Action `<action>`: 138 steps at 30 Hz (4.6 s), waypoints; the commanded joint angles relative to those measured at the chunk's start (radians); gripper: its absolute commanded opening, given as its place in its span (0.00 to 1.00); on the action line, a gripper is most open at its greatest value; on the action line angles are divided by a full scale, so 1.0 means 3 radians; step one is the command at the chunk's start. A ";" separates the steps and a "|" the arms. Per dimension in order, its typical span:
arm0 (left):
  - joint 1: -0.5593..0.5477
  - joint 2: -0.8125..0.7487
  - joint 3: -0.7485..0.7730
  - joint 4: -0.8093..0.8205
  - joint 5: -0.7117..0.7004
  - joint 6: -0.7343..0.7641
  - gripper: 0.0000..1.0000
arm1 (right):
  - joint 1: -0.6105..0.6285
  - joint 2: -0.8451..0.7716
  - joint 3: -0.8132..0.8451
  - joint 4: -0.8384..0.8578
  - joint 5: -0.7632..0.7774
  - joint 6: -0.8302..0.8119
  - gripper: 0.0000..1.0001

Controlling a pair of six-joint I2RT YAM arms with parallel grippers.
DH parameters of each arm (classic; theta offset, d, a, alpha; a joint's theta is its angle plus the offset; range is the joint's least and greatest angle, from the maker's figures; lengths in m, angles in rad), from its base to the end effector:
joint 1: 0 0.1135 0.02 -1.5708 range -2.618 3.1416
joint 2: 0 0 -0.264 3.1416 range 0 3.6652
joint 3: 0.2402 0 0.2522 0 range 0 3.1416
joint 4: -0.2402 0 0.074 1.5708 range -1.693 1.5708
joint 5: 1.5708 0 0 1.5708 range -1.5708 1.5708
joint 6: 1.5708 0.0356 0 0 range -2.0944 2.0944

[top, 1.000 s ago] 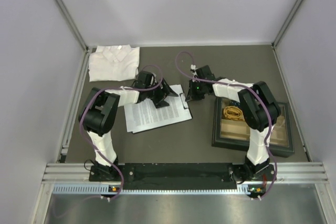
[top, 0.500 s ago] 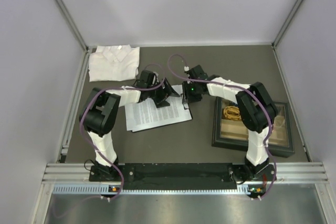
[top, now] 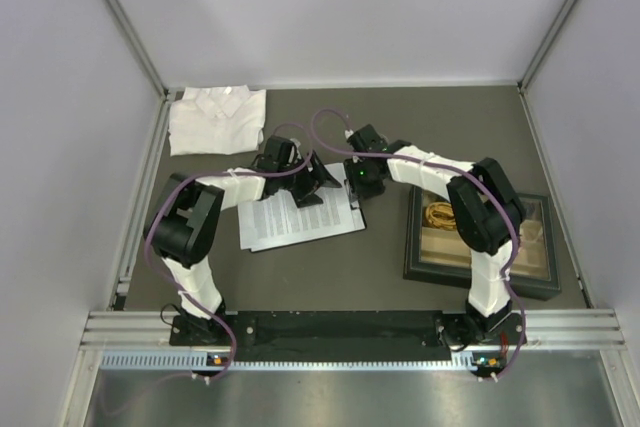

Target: Put the files into the folder

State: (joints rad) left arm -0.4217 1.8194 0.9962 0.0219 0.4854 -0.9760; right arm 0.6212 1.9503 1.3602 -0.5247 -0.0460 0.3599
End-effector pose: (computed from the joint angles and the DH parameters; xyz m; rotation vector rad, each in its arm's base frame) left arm 0.3298 -0.1661 0.1548 -0.4617 2.5779 -1.1728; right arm 0.3267 0.2359 0.1739 -0.3713 2.7136 0.3550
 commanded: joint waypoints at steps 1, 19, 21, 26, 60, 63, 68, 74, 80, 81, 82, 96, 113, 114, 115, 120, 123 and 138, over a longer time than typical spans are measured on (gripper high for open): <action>-0.0011 -0.0164 -0.0084 0.0147 0.0008 -0.0055 0.78 | 0.0067 -0.0017 0.0206 0.0021 0.0117 0.0007 0.41; 0.0035 -0.0231 -0.0334 0.0075 -0.0253 0.0058 0.70 | 0.0174 0.0330 0.0569 -0.0286 0.0398 0.0048 0.41; 0.0030 -0.0190 -0.0391 0.0111 -0.0263 0.0047 0.70 | 0.0199 0.0361 0.0579 -0.0296 0.0429 0.0043 0.39; 0.0030 -0.0128 -0.0488 0.0208 -0.0283 -0.0009 0.70 | 0.0266 0.0499 0.0630 -0.0434 0.0699 0.0068 0.38; 0.0030 0.0178 -0.0258 -0.0237 -0.0483 -0.0126 0.77 | -0.0087 0.0381 -0.0070 0.0430 -0.0592 0.0206 0.00; 0.0020 0.0291 -0.0202 -0.0206 -0.0417 -0.0172 0.77 | -0.0112 0.0412 -0.0080 0.0460 -0.0655 0.0201 0.00; -0.0005 0.0403 -0.0120 -0.0109 -0.0304 -0.0254 0.76 | -0.0112 0.0433 -0.0065 0.0455 -0.0650 0.0196 0.00; -0.0041 0.0541 -0.0069 0.0019 -0.0253 -0.0290 0.76 | -0.0112 0.0453 -0.0049 0.0440 -0.0629 0.0196 0.00; -0.0052 0.0328 -0.0043 0.0065 -0.0171 -0.0091 0.82 | -0.0107 0.0463 -0.0034 0.0404 -0.0553 0.0222 0.00; -0.0057 0.0256 -0.0028 0.0019 -0.0222 -0.0040 0.84 | -0.0112 0.0473 -0.0029 0.0384 -0.0547 0.0227 0.00; -0.0052 0.0184 -0.0023 -0.0017 -0.0237 0.0057 0.88 | -0.0107 0.0484 -0.0014 0.0374 -0.0537 0.0232 0.00; 0.0188 -0.0823 0.0330 -0.1253 -0.0288 0.0686 0.93 | -0.0097 0.0581 0.0094 0.0261 -0.0481 0.0232 0.00; 0.1912 -0.1331 -0.0590 -0.1909 -0.0739 0.1223 0.98 | -0.0143 0.0668 0.0165 0.0266 -0.0670 0.0344 0.12; 0.1922 -0.1284 -0.0580 -0.1873 -0.0713 0.1208 0.98 | -0.0143 0.0683 0.0165 0.0276 -0.0670 0.0355 0.11; 0.1917 -0.1203 -0.0590 -0.1832 -0.0723 0.1203 0.98 | -0.0148 0.0688 0.0160 0.0297 -0.0685 0.0375 0.11; 0.1927 -0.0921 -0.0621 -0.1612 -0.0693 0.1259 0.97 | -0.0163 0.0765 0.0099 0.0455 -0.0849 0.0482 0.00; 0.1927 -0.0808 -0.0723 -0.1526 -0.0616 0.1239 0.95 | -0.0204 0.0734 -0.0003 0.0629 -0.0976 0.0559 0.00; 0.1927 -0.1176 -0.0494 -0.2016 -0.0948 0.1372 0.97 | -0.0291 0.0468 -0.0407 0.1268 -0.1371 0.0580 0.00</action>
State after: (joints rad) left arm 0.1555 1.5097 0.8085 -0.4721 0.3218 -0.6189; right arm 0.5304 2.0682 1.2842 -0.0860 -0.4858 0.5598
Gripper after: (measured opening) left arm 0.960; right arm 0.004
